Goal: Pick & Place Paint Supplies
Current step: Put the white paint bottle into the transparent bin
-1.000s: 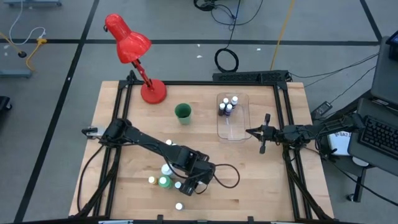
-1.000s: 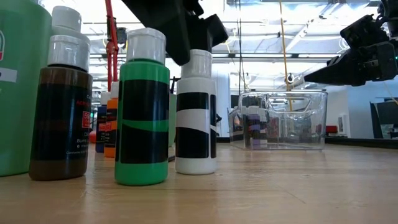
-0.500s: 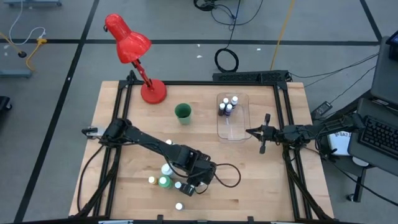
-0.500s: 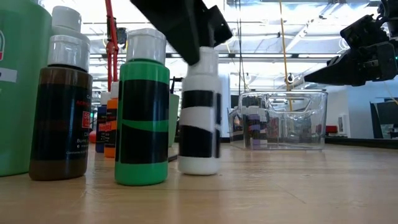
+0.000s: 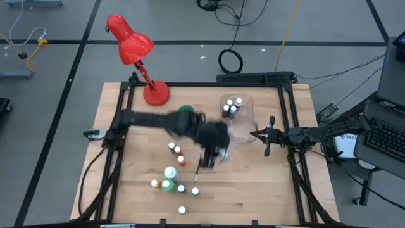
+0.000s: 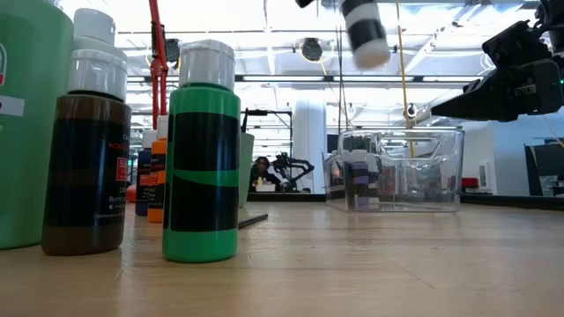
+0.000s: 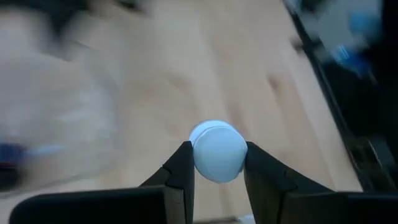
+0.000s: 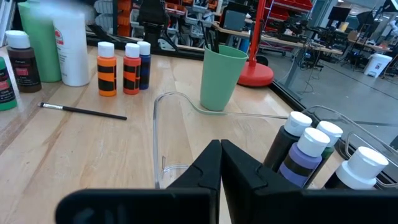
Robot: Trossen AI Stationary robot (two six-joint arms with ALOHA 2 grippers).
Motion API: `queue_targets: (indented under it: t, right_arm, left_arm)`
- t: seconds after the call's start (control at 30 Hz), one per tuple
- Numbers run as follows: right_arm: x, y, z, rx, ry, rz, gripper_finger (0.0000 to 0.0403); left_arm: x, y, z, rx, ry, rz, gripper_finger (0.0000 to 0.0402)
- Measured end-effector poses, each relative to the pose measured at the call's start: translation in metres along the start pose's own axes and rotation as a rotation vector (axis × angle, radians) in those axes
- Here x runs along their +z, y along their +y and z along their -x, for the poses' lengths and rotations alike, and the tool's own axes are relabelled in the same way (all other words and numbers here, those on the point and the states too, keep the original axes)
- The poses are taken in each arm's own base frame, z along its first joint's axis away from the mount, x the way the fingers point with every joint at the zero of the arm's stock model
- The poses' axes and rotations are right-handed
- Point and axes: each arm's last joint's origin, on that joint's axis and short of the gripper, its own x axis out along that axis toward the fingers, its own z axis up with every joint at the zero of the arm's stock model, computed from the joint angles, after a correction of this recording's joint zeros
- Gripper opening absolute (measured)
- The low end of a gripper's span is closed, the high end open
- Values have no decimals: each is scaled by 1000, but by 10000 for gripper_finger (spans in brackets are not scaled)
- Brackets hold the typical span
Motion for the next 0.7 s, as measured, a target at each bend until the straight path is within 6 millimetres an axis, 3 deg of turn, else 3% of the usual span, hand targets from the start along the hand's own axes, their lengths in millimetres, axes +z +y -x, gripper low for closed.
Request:
queue_targets:
  t: [0.13,0.3,0.53,0.7]
  right_arm:
    - [0,0,0,-1,0,0,4]
    - [1,0,0,-7,-7,17,4]
    - [2,0,0,-6,-16,19,4]
    - [1,0,0,-3,-12,47,4]
  left_arm:
    - [5,51,23,106,-76,60,93]
    - [3,118,23,219,-174,131,93]
    - [-12,193,-18,267,-220,151,93]
    - [-27,223,-43,300,-195,160,93]
